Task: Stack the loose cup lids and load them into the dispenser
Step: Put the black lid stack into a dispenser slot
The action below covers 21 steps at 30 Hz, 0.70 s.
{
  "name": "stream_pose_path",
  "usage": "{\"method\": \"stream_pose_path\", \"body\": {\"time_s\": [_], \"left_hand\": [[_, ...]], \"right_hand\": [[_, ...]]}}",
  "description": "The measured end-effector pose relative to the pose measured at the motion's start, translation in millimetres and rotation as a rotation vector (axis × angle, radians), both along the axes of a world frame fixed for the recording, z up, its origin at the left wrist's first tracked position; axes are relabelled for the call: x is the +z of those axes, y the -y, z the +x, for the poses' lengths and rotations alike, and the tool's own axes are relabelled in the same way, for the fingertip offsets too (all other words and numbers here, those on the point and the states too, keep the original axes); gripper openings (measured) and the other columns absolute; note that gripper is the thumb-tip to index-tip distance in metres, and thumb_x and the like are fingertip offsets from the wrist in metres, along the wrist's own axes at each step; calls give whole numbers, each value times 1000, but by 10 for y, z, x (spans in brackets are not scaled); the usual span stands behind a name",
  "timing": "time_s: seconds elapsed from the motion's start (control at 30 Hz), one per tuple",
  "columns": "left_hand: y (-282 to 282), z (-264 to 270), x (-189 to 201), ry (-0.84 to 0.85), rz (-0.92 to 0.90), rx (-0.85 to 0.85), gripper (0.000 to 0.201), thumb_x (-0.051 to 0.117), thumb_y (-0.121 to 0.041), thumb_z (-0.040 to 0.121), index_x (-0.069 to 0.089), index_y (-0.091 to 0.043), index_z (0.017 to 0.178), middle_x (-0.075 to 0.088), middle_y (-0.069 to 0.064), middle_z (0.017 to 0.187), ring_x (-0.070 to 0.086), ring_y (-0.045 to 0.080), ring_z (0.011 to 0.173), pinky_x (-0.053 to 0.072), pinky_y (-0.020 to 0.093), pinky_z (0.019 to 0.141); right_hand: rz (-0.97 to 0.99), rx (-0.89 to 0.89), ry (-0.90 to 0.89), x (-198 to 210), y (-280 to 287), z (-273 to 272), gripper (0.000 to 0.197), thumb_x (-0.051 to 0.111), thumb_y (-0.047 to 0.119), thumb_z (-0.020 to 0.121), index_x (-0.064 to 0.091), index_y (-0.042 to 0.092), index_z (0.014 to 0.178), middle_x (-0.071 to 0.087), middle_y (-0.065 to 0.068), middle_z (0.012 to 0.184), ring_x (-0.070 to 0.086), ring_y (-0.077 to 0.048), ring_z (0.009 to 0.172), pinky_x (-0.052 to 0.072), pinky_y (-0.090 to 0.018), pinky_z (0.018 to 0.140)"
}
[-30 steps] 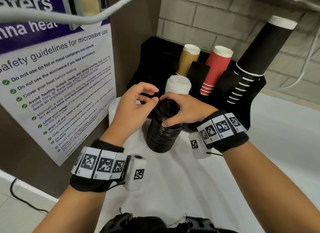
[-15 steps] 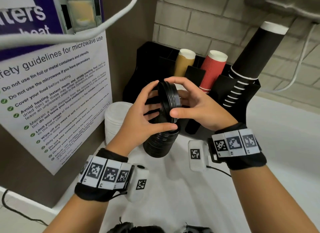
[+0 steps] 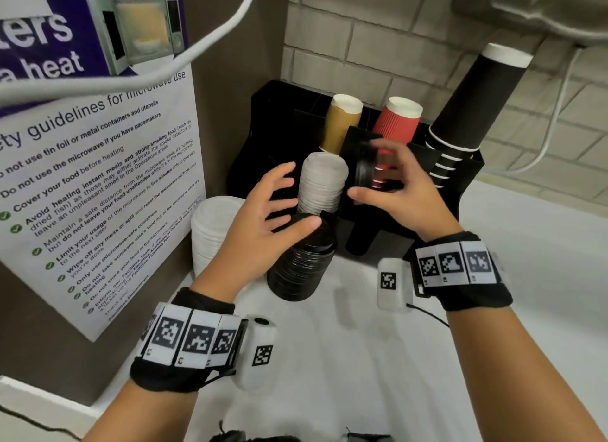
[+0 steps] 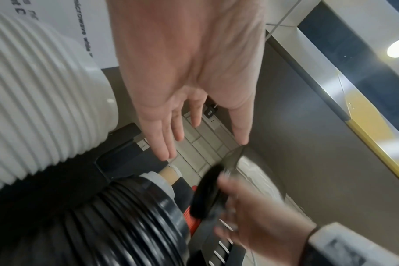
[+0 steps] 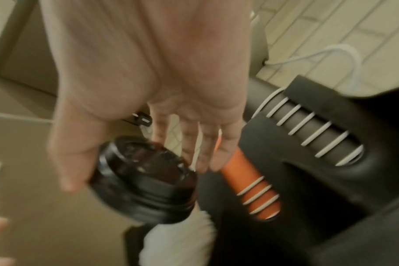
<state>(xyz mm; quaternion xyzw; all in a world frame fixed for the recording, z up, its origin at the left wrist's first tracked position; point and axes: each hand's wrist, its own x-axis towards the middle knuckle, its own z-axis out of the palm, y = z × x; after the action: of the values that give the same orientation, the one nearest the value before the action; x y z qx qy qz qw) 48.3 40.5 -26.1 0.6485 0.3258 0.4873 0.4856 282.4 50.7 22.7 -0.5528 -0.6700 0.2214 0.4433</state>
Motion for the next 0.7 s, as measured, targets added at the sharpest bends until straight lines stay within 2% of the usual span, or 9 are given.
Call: {"method": "stream_pose_path", "body": {"time_s": [0.03, 0.07, 0.1, 0.17, 0.2, 0.27, 0.4, 0.57, 0.7], "left_hand": [[2, -17, 5, -1, 2, 20, 68, 76, -41, 74, 43, -45, 133, 49, -11, 135, 58, 8, 118, 50, 30, 99], [5, -30, 11, -4, 2, 34, 60, 76, -40, 76, 46, -43, 129, 51, -9, 132, 60, 10, 115, 51, 32, 99], [8, -44, 16, -9, 3, 41, 54, 76, -38, 77, 50, -42, 124, 51, -8, 130, 61, 11, 113, 51, 33, 99], [9, -54, 13, -22, 7, 48, 44, 76, -34, 79, 54, -42, 117, 53, -6, 127, 62, 10, 110, 52, 31, 97], [9, -55, 7, -28, 8, 48, 41, 75, -28, 81, 55, -41, 114, 53, -6, 127, 62, 10, 109, 52, 30, 96], [10, -45, -5, -36, 14, 45, 39, 73, -17, 86, 57, -40, 112, 53, -5, 126, 62, 11, 109, 52, 31, 97], [21, -26, -6, -47, 8, 37, 37, 71, -13, 87, 58, -39, 109, 53, -6, 125, 62, 9, 107, 52, 29, 95], [15, -39, -5, -54, 9, 42, 36, 71, -14, 87, 59, -38, 109, 53, -9, 123, 62, 7, 107, 52, 25, 94], [-6, -69, -5, -57, 15, 59, 35, 71, -13, 87, 59, -38, 109, 53, -11, 122, 62, 7, 106, 51, 22, 92]], "right_hand": [[5, -77, 60, -47, -32, 80, 72, 87, 22, 68, 47, 24, 128, 56, 12, 119, 54, 8, 104, 43, -7, 87], [-14, -132, 112, -108, -61, 146, 72, 87, 22, 68, 45, 24, 126, 55, 11, 118, 54, 7, 102, 42, -4, 84], [-49, -171, 167, -181, -88, 198, 73, 87, 21, 67, 43, 23, 125, 54, 9, 118, 54, 0, 103, 44, -9, 85], [-137, -244, 347, -328, -133, 242, 74, 87, 22, 66, 38, 21, 121, 54, 2, 116, 55, -18, 105, 49, -33, 89], [-186, -282, 473, -387, -151, 238, 73, 86, 25, 65, 37, 21, 119, 53, 1, 114, 55, -23, 106, 48, -42, 89], [-267, -335, 723, -464, -185, 195, 71, 84, 30, 66, 37, 20, 117, 53, -1, 115, 51, -27, 110, 43, -47, 92], [-423, -307, 1062, -534, -284, 42, 67, 80, 35, 67, 43, 20, 121, 50, -2, 124, 41, -27, 120, 32, -53, 100], [-612, -273, 1324, -611, -392, -122, 78, 77, 39, 71, 39, 27, 138, 50, 0, 133, 31, -28, 131, 23, -67, 102], [-769, -244, 1437, -581, -415, -167, 54, 69, 41, 80, 53, 26, 129, 56, 1, 124, 30, -25, 133, 16, -71, 104]]}}
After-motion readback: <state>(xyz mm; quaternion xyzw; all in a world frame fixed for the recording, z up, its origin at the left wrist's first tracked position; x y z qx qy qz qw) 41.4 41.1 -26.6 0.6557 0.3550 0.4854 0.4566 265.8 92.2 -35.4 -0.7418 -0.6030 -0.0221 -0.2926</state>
